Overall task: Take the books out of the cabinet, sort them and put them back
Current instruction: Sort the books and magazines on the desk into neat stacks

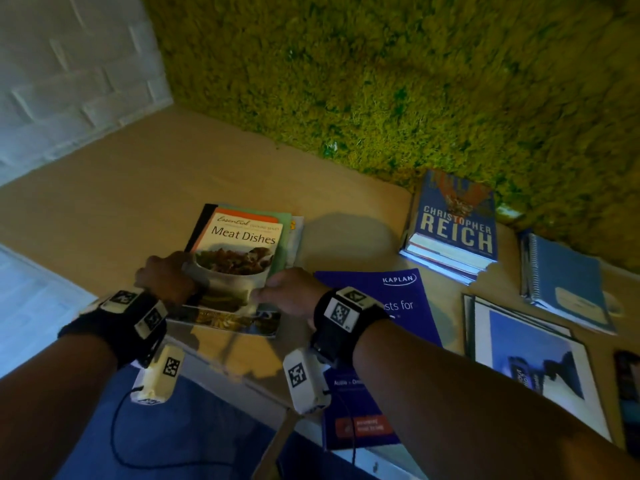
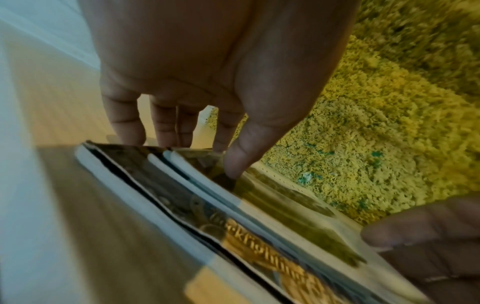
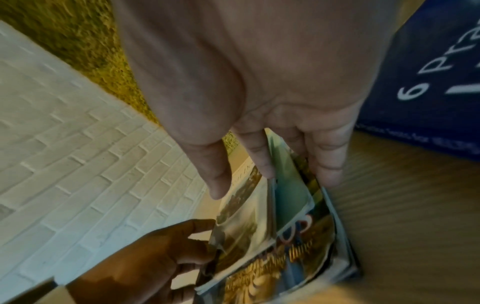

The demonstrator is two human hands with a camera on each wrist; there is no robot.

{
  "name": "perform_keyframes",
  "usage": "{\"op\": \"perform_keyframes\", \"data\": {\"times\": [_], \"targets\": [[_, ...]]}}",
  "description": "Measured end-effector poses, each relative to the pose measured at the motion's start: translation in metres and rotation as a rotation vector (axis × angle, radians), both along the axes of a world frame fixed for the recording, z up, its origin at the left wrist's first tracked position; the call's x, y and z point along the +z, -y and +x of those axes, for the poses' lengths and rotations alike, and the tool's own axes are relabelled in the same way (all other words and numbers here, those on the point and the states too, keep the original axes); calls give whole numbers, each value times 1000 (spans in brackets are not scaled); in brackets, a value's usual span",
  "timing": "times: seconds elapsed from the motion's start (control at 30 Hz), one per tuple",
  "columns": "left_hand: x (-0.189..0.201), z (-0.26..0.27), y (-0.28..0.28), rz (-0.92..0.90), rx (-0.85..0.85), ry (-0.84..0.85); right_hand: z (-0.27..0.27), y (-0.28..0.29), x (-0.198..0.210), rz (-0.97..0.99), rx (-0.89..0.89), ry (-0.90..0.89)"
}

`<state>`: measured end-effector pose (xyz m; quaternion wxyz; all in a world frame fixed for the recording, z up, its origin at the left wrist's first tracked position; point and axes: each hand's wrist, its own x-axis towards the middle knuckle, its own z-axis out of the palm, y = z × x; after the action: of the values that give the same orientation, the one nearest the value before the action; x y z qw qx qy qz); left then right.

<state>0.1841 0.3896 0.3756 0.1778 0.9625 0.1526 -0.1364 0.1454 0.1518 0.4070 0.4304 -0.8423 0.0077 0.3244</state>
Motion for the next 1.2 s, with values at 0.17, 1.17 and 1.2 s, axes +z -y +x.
{"op": "perform_keyframes", "data": {"times": [0.17, 1.17, 1.2], "targets": [[27, -58, 75, -165, -192, 273, -37, 59, 39, 27, -56, 211], [65, 57, 369, -587, -506, -4, -12, 329, 22, -102, -1053, 349], [65, 71, 375, -569, -500, -14, -1, 335, 16, -94, -1055, 311]]}}
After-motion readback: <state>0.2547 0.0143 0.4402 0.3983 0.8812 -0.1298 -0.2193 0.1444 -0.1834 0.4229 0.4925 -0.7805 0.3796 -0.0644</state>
